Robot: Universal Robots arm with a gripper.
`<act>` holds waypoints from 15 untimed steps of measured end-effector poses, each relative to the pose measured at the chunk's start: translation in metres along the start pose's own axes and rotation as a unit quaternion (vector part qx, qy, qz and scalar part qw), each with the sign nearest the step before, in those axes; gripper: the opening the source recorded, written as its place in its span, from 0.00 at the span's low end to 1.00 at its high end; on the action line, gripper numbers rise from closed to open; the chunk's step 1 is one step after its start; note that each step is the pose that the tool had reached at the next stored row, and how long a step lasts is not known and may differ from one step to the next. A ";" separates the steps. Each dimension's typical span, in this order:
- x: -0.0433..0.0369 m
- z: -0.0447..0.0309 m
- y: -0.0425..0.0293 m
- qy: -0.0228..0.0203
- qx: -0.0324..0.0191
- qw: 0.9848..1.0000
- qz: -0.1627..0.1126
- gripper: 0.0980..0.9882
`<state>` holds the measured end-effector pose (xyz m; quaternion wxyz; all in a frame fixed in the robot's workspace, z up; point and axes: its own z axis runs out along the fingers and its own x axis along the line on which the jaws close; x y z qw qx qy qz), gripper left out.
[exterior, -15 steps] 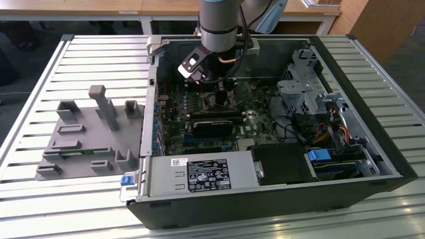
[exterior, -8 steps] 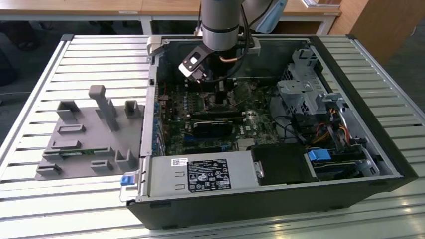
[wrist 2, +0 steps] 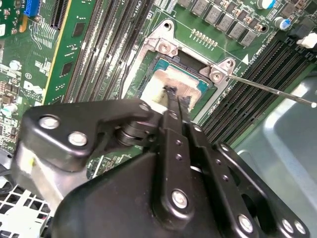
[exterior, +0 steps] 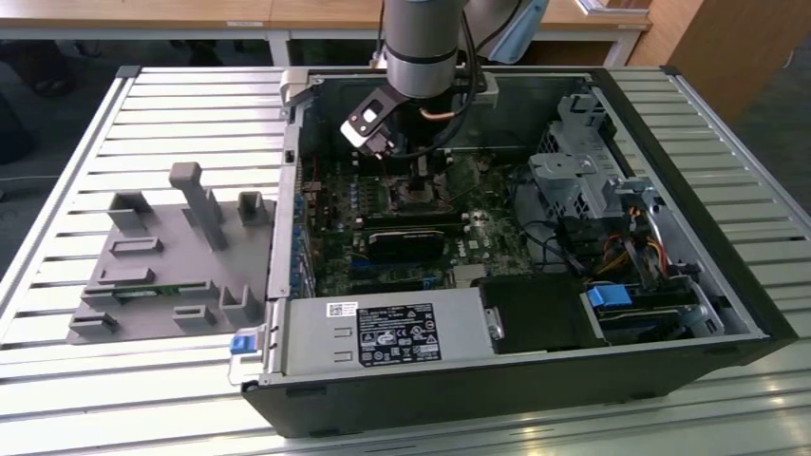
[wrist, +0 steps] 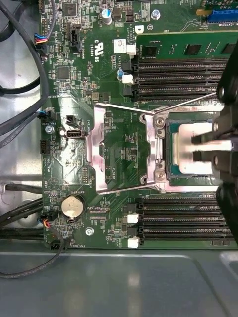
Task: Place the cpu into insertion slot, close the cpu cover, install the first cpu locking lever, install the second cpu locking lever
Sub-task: 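Place the cpu into insertion slot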
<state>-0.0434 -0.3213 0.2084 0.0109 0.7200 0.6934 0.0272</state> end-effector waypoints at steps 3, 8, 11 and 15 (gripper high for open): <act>-0.0003 -0.0005 0.0000 0.002 0.001 1.000 0.000 0.01; -0.0004 -0.0018 0.0001 0.004 0.001 1.000 0.000 0.01; -0.0004 -0.0028 0.0002 0.005 0.001 1.000 0.000 0.01; -0.0004 -0.0043 0.0003 0.005 0.002 1.000 0.000 0.01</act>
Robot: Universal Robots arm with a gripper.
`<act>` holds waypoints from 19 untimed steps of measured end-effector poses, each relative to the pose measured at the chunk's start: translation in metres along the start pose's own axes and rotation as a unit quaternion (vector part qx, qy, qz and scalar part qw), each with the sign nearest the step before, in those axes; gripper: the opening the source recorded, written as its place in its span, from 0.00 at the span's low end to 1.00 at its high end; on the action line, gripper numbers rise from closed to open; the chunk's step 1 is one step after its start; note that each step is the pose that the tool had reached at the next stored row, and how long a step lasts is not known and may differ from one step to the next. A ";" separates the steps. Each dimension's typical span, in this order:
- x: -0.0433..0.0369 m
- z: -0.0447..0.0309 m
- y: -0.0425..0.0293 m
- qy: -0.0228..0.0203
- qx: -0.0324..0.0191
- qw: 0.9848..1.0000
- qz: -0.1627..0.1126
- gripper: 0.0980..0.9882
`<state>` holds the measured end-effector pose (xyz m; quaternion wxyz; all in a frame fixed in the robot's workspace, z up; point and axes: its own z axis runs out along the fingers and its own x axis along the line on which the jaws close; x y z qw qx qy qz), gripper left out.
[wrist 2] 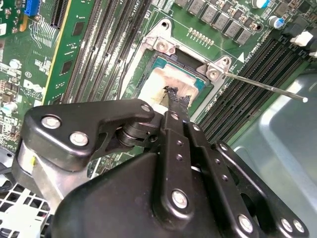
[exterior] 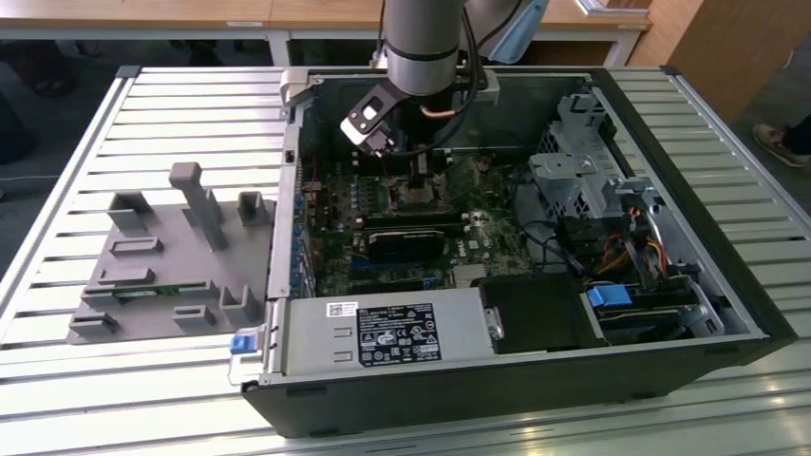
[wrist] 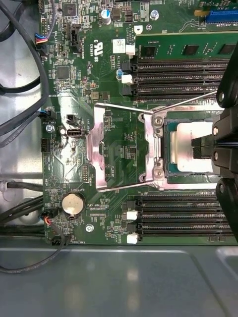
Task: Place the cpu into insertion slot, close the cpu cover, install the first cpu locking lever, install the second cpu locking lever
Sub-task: 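Close the cpu cover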
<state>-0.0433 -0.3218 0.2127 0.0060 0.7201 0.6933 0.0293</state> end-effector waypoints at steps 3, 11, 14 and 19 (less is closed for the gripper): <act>0.0000 -0.0011 0.0000 0.000 0.000 1.000 0.000 0.01; 0.0003 -0.0084 0.0004 0.000 0.001 1.000 0.000 0.01; 0.0004 -0.0128 0.0006 0.000 0.001 1.000 0.000 0.01; 0.0006 -0.0191 0.0009 0.000 0.002 1.000 0.000 0.01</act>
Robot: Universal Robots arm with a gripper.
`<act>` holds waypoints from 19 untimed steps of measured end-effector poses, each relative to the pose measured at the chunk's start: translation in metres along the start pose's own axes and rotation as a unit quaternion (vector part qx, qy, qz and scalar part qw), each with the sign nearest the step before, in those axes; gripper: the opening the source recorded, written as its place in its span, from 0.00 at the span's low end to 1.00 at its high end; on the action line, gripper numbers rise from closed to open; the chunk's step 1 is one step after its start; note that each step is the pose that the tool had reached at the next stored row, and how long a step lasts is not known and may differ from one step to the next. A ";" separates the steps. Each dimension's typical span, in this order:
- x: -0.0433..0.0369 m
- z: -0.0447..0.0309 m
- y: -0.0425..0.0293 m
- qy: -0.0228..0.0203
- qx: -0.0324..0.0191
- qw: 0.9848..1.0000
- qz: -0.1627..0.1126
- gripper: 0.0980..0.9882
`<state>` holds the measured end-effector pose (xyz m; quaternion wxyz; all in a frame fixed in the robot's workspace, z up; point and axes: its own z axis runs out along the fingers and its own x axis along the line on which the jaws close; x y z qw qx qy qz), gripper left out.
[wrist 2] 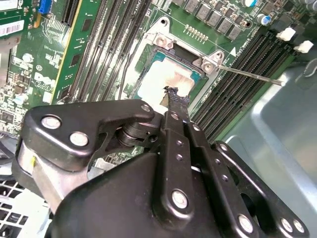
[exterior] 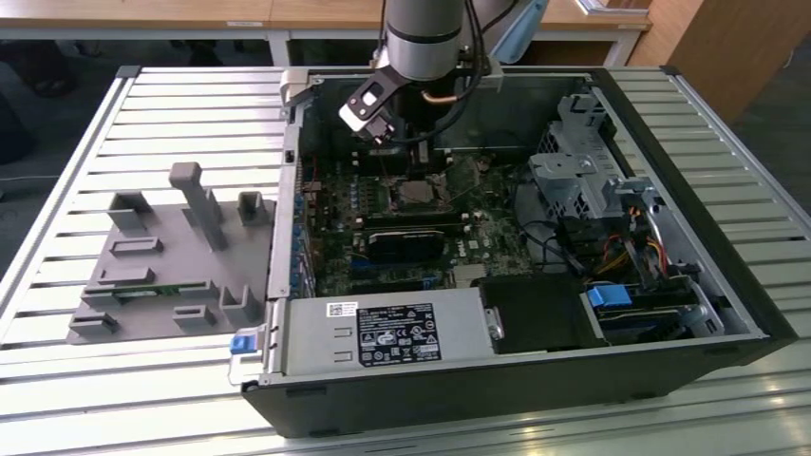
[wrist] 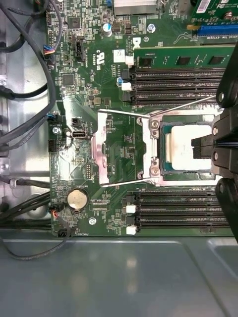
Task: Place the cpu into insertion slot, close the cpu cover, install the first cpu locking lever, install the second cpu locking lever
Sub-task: 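Close the cpu cover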
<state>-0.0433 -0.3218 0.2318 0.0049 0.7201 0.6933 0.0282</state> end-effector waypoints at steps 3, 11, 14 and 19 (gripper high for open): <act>0.0001 -0.0009 0.0001 0.001 0.000 1.000 0.000 0.01; -0.0028 -0.0010 0.0005 0.001 0.000 1.000 0.000 0.01; -0.0027 -0.0009 0.0028 0.001 0.000 1.000 0.000 0.01; -0.0027 -0.0008 0.0060 0.003 0.001 1.000 0.000 0.01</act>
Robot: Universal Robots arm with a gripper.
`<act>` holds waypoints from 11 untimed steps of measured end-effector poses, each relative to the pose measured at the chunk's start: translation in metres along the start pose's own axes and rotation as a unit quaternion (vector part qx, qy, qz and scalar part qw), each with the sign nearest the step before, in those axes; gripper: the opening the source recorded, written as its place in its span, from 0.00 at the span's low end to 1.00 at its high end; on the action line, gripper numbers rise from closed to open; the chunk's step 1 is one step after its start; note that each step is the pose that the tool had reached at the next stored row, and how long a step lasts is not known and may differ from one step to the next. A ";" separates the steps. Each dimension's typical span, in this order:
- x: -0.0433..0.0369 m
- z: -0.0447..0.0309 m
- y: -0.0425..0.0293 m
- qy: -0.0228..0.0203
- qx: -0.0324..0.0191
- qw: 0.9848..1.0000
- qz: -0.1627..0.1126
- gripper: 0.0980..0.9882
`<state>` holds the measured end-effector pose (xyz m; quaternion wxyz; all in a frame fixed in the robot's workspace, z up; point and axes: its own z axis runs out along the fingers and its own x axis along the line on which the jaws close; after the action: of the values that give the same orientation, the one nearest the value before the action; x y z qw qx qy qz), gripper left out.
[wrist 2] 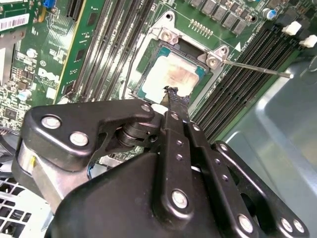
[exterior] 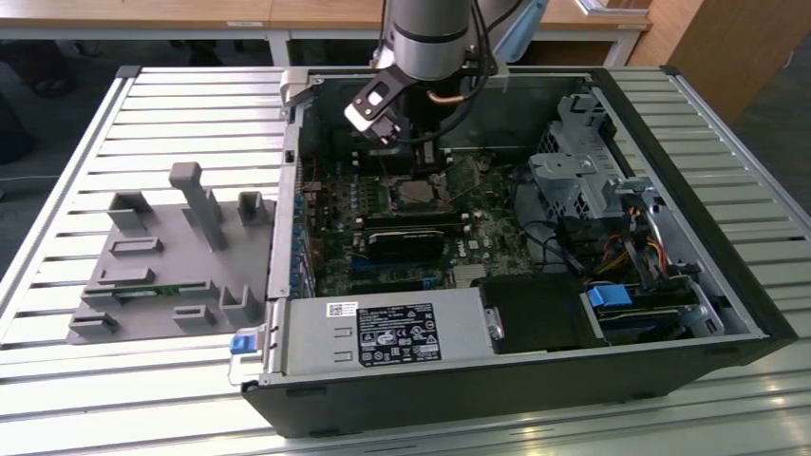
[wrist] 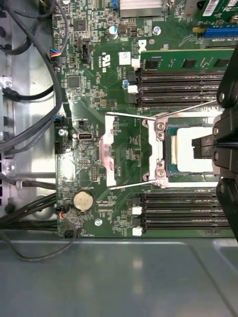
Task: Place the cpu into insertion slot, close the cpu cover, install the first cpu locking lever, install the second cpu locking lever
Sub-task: 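Close the cpu cover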
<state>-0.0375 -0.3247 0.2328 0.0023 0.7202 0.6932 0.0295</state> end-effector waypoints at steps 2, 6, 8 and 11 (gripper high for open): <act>0.0001 0.0001 0.0011 0.003 0.000 1.000 0.000 0.01; 0.0001 0.0002 0.0024 0.004 0.000 1.000 0.000 0.01; 0.0001 0.0002 0.0031 0.004 0.001 1.000 0.000 0.01; 0.0002 0.0002 0.0039 0.004 0.001 1.000 0.000 0.01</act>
<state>-0.0335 -0.3247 0.2328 -0.0012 0.7202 0.6930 0.0323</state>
